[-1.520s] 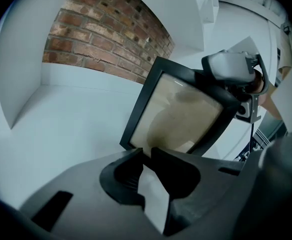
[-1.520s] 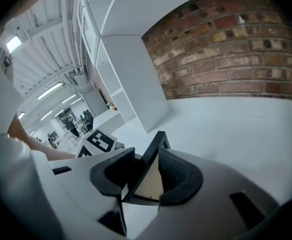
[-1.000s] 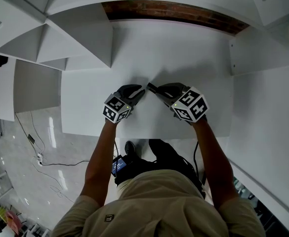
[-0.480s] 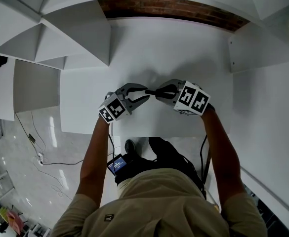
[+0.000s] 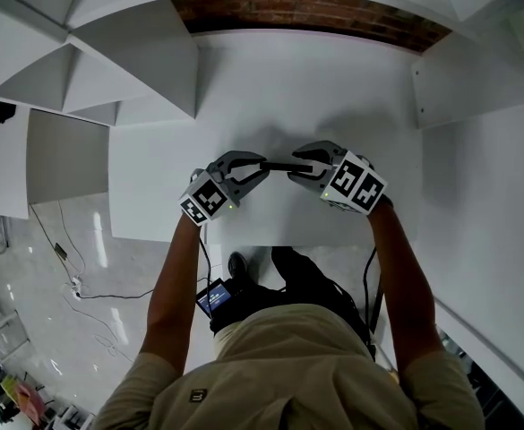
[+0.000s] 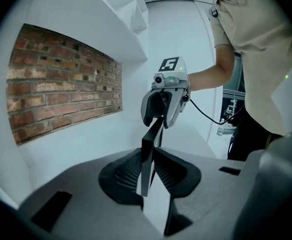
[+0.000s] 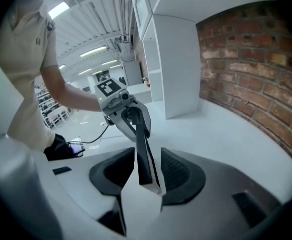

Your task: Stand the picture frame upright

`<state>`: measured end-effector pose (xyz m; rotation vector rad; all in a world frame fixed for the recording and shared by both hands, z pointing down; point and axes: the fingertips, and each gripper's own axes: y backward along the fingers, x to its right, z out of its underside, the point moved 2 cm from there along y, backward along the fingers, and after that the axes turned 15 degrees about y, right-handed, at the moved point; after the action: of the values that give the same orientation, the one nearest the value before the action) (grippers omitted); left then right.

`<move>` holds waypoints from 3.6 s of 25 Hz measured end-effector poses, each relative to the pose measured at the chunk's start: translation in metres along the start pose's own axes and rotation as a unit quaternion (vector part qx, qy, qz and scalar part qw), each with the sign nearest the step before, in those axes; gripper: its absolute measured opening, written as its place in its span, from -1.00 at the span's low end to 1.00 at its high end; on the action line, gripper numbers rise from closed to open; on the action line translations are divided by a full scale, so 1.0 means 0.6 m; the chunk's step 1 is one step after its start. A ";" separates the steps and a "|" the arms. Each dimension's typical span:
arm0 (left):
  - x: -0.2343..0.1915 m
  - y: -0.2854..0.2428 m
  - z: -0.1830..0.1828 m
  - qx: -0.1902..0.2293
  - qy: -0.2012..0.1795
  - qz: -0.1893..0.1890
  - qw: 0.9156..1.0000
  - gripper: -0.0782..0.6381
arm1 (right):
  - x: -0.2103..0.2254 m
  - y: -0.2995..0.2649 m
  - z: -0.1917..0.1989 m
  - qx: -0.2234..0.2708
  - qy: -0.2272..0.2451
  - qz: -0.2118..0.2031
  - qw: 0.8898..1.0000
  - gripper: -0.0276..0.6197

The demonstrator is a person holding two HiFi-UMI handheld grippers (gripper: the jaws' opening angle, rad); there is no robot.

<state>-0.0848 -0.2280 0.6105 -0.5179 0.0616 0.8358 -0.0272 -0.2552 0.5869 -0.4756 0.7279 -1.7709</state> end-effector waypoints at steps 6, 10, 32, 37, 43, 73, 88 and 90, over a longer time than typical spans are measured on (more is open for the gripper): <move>0.000 -0.001 0.000 0.002 0.010 -0.009 1.000 -0.56 | -0.003 0.029 0.050 0.003 -0.044 0.041 0.998 -0.45; -0.001 -0.007 -0.005 0.000 0.010 -0.012 1.000 -0.56 | 0.000 0.040 0.055 0.031 -0.053 0.065 0.996 -0.64; 0.008 0.004 0.000 -0.023 -0.018 -0.009 1.000 -0.55 | -0.007 0.032 0.055 0.041 -0.066 0.076 0.994 -0.62; 0.011 0.013 0.001 -0.026 -0.023 -0.013 0.999 -0.55 | -0.016 0.025 0.055 0.037 -0.066 0.067 0.995 -0.56; 0.016 0.016 0.001 -0.032 -0.029 -0.015 0.999 -0.55 | -0.019 0.029 0.056 0.036 -0.064 0.065 0.995 -0.51; 0.014 0.017 -0.018 -0.025 -0.037 -0.030 0.999 -0.55 | -0.005 0.033 0.044 0.041 -0.056 0.080 0.994 -0.55; 0.052 0.117 -0.045 -0.020 -0.062 -0.054 0.996 -0.55 | -0.026 0.096 -0.003 0.048 -0.081 0.179 0.979 -0.45; 0.065 0.146 -0.060 -0.013 -0.069 -0.064 0.995 -0.55 | -0.036 0.119 -0.026 0.058 -0.084 0.209 0.973 -0.45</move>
<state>-0.1164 -0.1690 0.5330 -0.4828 -0.1087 0.7456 0.0200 -0.2454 0.5275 -0.3571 0.5539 -1.3515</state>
